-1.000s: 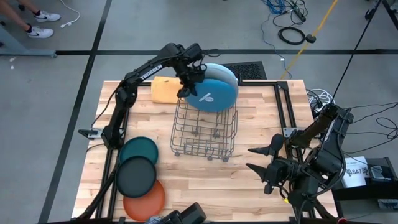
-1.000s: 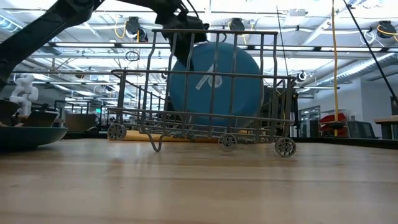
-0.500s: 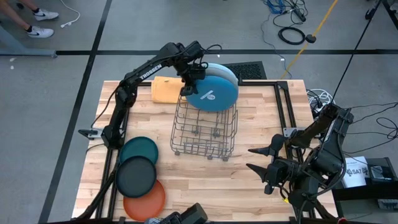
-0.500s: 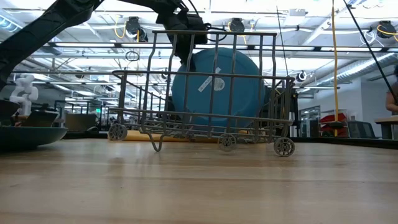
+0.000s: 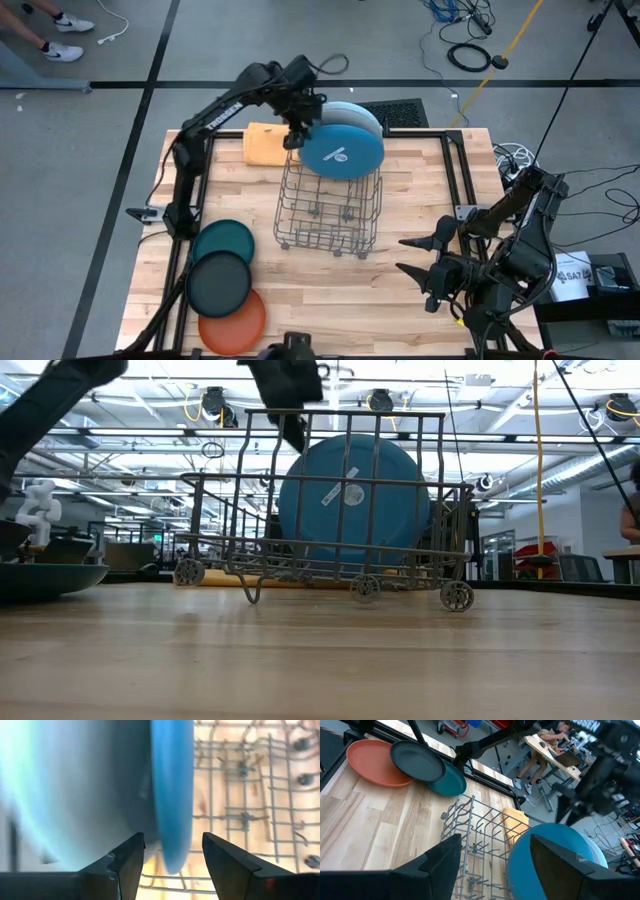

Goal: Sort dishes
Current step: Put the blue plate into the dish rack

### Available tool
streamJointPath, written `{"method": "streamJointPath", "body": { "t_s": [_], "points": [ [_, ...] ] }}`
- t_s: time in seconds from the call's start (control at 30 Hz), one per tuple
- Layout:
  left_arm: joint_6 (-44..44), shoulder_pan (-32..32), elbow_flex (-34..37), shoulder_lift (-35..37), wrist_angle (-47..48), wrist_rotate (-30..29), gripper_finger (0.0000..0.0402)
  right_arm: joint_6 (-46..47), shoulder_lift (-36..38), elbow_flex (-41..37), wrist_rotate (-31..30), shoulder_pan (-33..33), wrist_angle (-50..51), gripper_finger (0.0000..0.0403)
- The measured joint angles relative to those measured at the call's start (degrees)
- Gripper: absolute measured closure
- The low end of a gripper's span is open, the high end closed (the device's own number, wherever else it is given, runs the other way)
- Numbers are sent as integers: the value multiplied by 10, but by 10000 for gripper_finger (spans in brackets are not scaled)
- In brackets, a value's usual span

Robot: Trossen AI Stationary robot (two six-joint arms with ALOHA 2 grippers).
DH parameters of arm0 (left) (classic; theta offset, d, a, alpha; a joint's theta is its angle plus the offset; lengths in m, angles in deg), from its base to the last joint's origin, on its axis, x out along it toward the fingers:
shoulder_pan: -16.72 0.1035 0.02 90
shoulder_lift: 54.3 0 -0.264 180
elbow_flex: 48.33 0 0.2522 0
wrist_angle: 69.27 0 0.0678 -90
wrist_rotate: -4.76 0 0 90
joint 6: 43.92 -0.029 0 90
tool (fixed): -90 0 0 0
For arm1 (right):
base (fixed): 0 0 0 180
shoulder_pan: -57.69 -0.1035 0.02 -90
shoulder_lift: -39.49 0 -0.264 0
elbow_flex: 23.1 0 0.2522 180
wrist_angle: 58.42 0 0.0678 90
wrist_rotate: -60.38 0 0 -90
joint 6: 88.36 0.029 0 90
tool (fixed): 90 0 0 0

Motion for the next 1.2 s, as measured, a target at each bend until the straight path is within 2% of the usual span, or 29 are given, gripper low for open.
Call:
{"method": "streamJointPath", "body": {
  "t_s": [0.27, 0.33, 0.4, 0.5, 0.57, 0.8, 0.93, 1.0, 1.2],
  "points": [
    [79, -4, 0, 70, -96, -102, 198, 0, 0, 0, 0, 1, 2, 174],
    [98, -11, 0, 85, -107, -85, 198, 0, 0, 0, 0, 1, 2, 174],
    [102, -23, -1, 93, -108, -43, 198, 0, 0, 0, 0, 1, 2, 174],
    [79, -44, 4, 91, -97, 30, 199, -1, 0, 0, 0, 1, 2, 174],
    [65, -60, 13, 81, -93, 45, 198, -1, 0, 0, 0, 1, 2, 174],
    [62, -79, 42, 32, -98, -81, 198, 0, 0, 0, 0, 1, -3, 174],
    [66, -79, 42, 12, -118, -213, 199, 0, 0, 0, 0, 1, -6, 174],
    [66, -79, 42, 11, -113, -254, 198, 0, 0, 0, 0, 1, -8, 174],
    [103, -116, 0, 50, -47, -263, 198, 0, 0, 0, 0, 1, -8, 174]
  ]
}}
